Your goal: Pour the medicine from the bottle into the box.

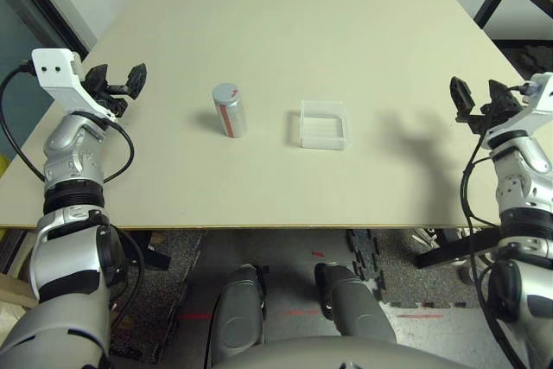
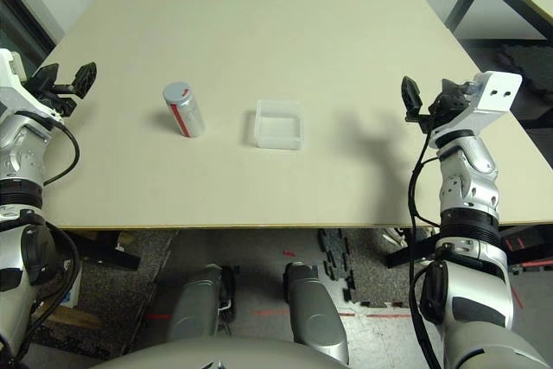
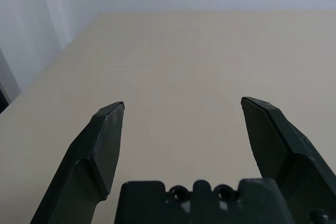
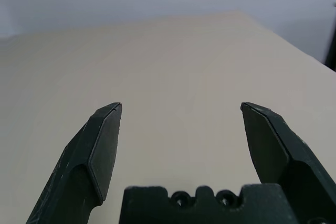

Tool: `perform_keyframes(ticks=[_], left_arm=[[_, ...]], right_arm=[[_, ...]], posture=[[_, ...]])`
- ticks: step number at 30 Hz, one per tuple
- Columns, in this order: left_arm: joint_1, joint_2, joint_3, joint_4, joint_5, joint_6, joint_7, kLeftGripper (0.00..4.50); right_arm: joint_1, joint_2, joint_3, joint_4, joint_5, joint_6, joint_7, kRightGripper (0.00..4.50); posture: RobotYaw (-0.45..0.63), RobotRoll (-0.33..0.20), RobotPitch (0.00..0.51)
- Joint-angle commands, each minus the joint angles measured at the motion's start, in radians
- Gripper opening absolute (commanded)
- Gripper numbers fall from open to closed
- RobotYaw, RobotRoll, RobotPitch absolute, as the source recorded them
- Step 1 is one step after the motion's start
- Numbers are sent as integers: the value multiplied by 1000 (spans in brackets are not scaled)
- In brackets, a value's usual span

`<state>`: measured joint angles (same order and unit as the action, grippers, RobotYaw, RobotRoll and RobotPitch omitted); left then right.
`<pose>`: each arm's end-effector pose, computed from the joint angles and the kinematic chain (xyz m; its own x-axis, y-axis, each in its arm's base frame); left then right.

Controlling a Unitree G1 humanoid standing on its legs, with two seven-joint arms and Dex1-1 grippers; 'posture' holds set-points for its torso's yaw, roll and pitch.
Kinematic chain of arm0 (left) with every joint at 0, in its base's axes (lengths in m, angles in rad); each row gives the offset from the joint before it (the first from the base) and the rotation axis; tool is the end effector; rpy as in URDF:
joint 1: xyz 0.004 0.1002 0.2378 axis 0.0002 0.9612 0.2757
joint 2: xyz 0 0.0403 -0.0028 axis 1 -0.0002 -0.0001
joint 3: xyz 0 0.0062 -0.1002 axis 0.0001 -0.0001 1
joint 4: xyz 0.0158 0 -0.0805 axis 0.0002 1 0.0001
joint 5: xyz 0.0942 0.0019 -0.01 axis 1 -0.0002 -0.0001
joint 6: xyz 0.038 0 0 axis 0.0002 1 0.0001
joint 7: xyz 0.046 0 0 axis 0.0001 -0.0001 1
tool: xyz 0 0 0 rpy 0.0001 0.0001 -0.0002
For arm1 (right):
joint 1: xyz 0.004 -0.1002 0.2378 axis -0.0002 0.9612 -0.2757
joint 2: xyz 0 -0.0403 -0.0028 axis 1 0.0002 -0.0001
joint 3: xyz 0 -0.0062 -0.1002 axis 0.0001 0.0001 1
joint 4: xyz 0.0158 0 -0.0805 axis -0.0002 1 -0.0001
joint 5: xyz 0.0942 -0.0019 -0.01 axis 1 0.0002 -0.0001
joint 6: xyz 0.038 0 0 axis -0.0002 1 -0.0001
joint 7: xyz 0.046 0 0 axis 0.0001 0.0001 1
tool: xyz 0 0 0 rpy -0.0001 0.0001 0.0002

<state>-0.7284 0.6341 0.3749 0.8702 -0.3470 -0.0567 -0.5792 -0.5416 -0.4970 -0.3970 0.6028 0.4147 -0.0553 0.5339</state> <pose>0.2874 0.3331 0.1542 0.9854 -0.0654 0.1572 0.0699 0.9973 -0.0233 0.2723 -0.3078 0.1255 0.9704 0.0864 0.2257 -0.1082 0.9904 0.0861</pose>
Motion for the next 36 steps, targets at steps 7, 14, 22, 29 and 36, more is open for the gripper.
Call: perform_keyframes(ticks=[7,14,22,29,36], left_arm=[[76,-20,-15,-192,-37,112,-91,4470],[188,-62,-10,-417,-86,218,-82,4470],[310,-124,2,-610,-120,275,-38,4470],[362,-134,7,-706,-162,307,-47,4470],[451,-210,-14,-842,-196,271,-53,4470]], right_arm=[[35,-17,97,-179,84,146,306,4500],[52,-35,186,-310,155,294,536,4500],[32,-58,277,-353,154,358,701,4500],[28,-58,318,-308,107,319,759,4500],[17,-39,326,-279,79,286,760,4500]], posture=[[-63,0,133],[-29,0,136],[1,0,134],[10,0,130],[0,0,132]])
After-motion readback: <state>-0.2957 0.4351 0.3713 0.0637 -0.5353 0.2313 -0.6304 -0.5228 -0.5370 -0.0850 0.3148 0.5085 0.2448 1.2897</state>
